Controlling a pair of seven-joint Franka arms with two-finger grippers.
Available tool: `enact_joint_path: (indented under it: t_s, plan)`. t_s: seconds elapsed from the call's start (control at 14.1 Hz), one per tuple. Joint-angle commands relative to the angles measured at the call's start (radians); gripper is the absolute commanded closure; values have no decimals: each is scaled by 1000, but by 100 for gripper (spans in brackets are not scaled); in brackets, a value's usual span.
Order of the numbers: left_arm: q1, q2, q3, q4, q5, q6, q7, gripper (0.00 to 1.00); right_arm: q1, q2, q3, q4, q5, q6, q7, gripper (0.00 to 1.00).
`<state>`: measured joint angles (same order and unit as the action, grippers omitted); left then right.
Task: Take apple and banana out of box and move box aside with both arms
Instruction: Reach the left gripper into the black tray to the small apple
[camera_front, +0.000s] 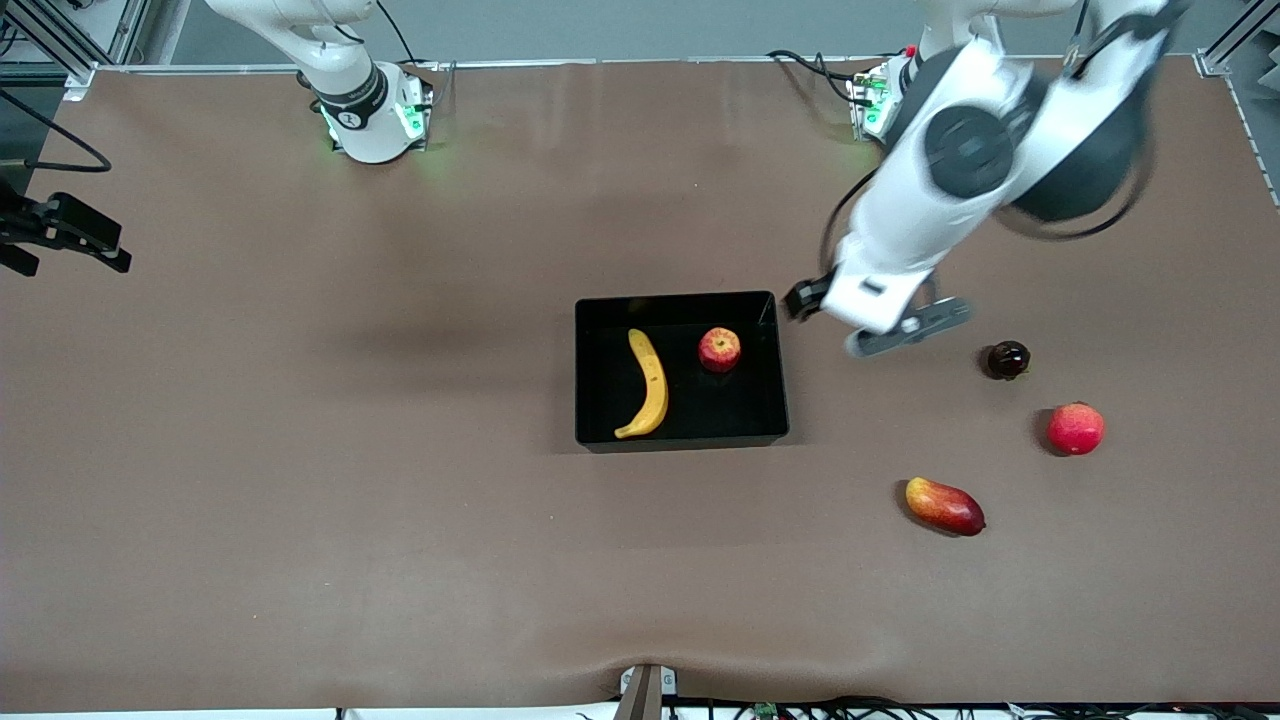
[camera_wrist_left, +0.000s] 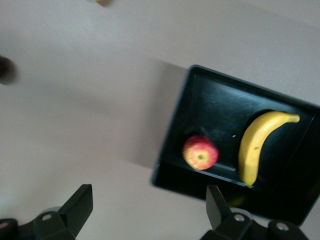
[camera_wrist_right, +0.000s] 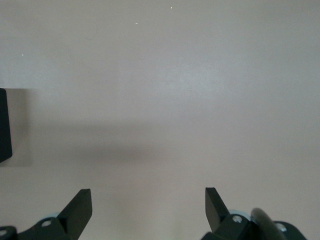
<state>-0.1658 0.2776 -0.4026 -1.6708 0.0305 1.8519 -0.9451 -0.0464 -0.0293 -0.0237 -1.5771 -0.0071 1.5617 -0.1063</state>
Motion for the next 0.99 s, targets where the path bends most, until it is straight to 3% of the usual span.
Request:
enact_joint_path:
  t_s: [0.0,0.21,0.42,0.92]
  plan:
    - [-43,34,-1,-91,32,148,-87,0,-18,0,15,11,-16,-9,7,0]
    - [-87,99,1,-132,49,304,-219,0,-20,0,13,11,-17,-6,7,0]
    - [-124,192,1,-130,159,366,-338,0,-21,0,13,12,-17,-6,10,0]
    - [-132,317,1,-133,173,487,-442,0,-24,12,13,49,-16,-6,10,0]
